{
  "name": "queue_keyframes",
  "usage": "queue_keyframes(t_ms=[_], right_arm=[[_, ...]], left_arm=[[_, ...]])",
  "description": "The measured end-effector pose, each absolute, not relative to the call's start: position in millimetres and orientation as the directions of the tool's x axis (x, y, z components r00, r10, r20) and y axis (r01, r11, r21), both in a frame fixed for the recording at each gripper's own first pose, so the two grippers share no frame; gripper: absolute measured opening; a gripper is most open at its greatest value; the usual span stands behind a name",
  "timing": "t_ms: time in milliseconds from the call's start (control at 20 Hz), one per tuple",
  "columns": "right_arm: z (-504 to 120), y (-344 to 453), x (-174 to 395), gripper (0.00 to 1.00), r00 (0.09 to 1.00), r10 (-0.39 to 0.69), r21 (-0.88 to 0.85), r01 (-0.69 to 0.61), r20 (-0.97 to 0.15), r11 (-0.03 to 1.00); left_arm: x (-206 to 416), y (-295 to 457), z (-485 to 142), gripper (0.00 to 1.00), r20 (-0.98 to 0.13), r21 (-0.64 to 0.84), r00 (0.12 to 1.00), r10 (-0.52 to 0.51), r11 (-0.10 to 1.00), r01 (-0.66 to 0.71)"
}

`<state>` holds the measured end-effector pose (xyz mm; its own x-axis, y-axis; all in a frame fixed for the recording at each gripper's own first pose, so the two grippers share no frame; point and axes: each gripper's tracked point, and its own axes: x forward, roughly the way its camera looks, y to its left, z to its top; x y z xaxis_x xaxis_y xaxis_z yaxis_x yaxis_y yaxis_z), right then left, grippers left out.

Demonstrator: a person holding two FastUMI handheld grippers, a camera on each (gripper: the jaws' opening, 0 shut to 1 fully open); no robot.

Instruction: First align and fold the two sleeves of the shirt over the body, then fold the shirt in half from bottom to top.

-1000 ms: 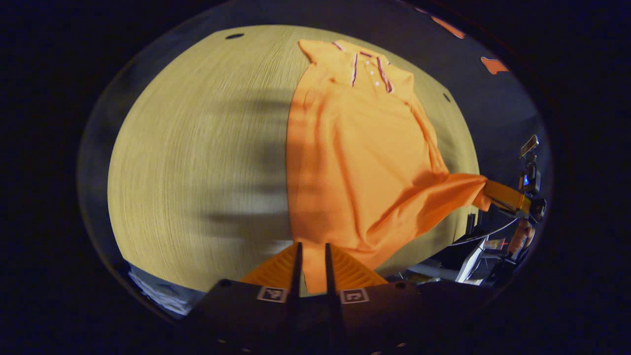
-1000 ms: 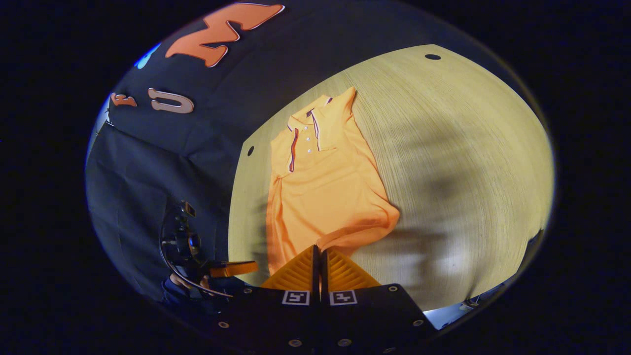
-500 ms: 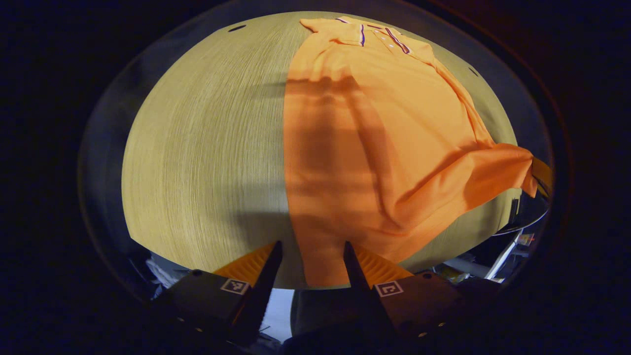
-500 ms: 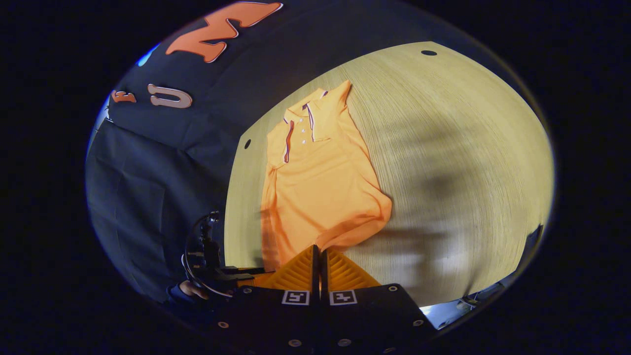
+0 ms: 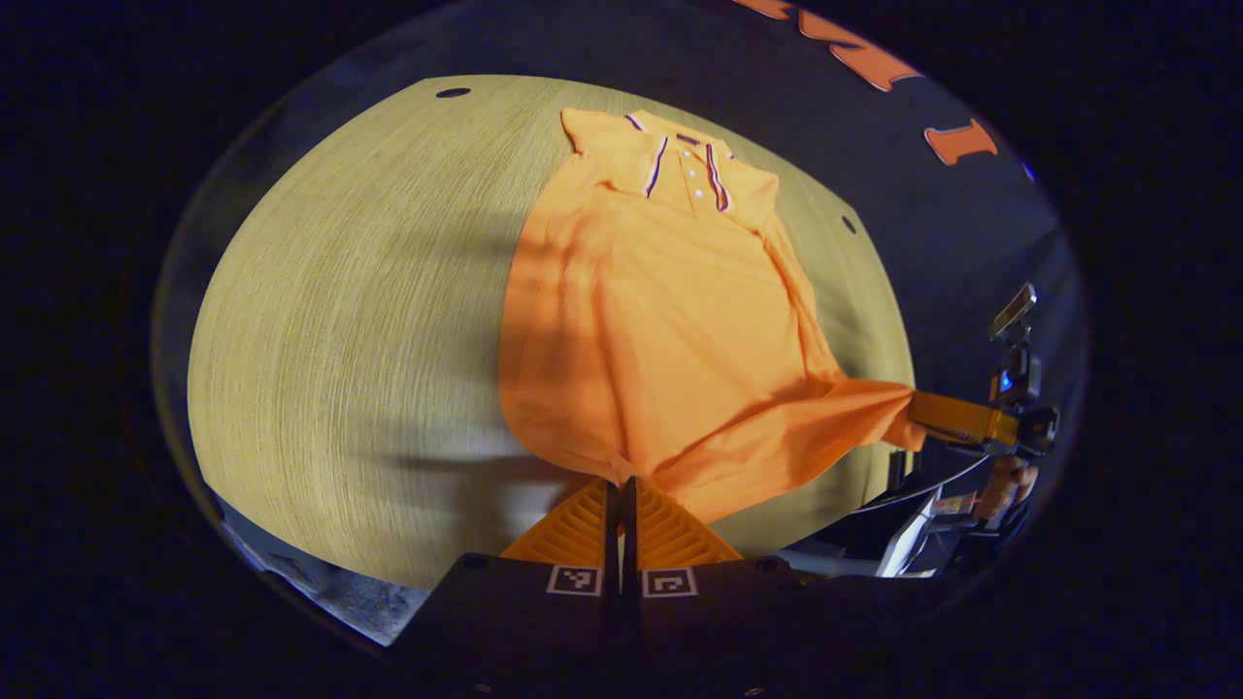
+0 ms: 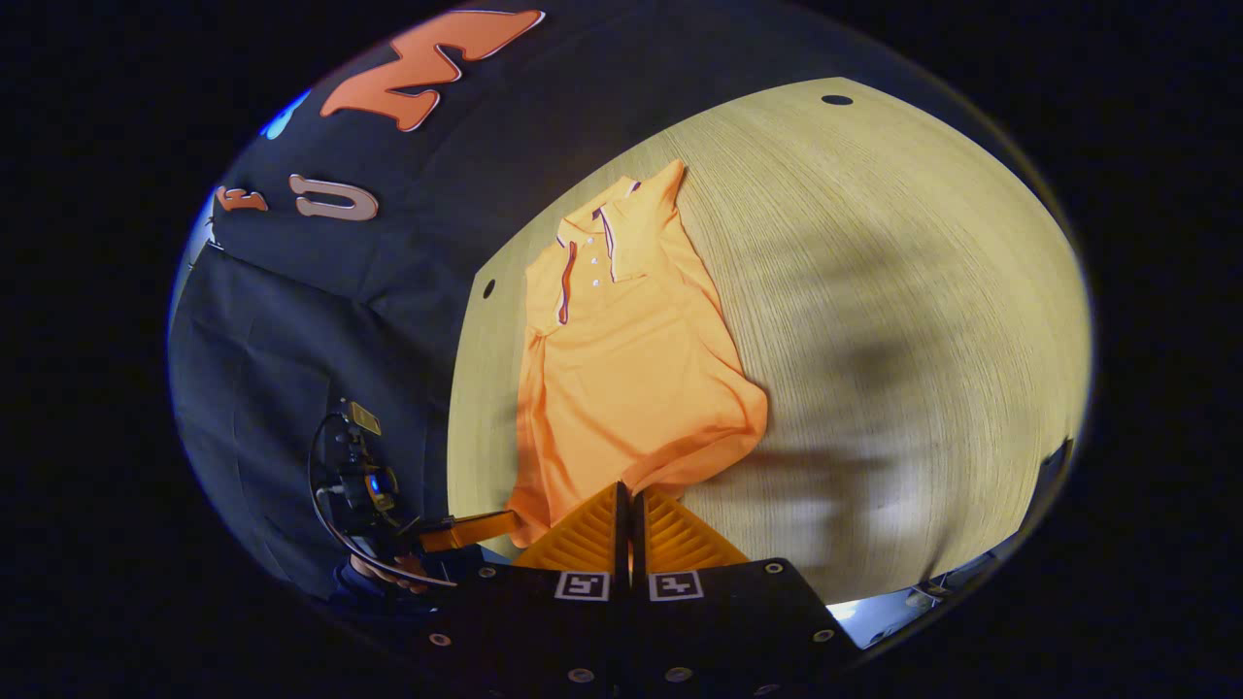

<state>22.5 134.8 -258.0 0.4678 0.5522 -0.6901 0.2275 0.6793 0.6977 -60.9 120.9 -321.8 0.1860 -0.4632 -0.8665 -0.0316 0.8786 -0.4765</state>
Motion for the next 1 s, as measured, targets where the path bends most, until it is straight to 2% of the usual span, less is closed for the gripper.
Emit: queue_keyframes(t_ms=[300, 600, 1000], right_arm=[[-241, 132, 57, 0.01, 0.512, 0.549, 0.715, 0.204, -0.660, 0.669], [-224, 124, 108, 0.00, 0.552, 0.527, 0.708, 0.177, -0.646, 0.683], [-213, 122, 206, 0.00, 0.597, 0.482, 0.688, 0.169, -0.641, 0.705]], left_arm=[[7, 122, -292, 0.01, -0.813, -0.530, 0.296, -0.502, 0.848, -0.018], [79, 122, -277, 0.01, -0.780, -0.549, 0.354, -0.517, 0.835, 0.009], [190, 117, -272, 0.01, -0.733, -0.563, 0.426, -0.530, 0.824, 0.055]])
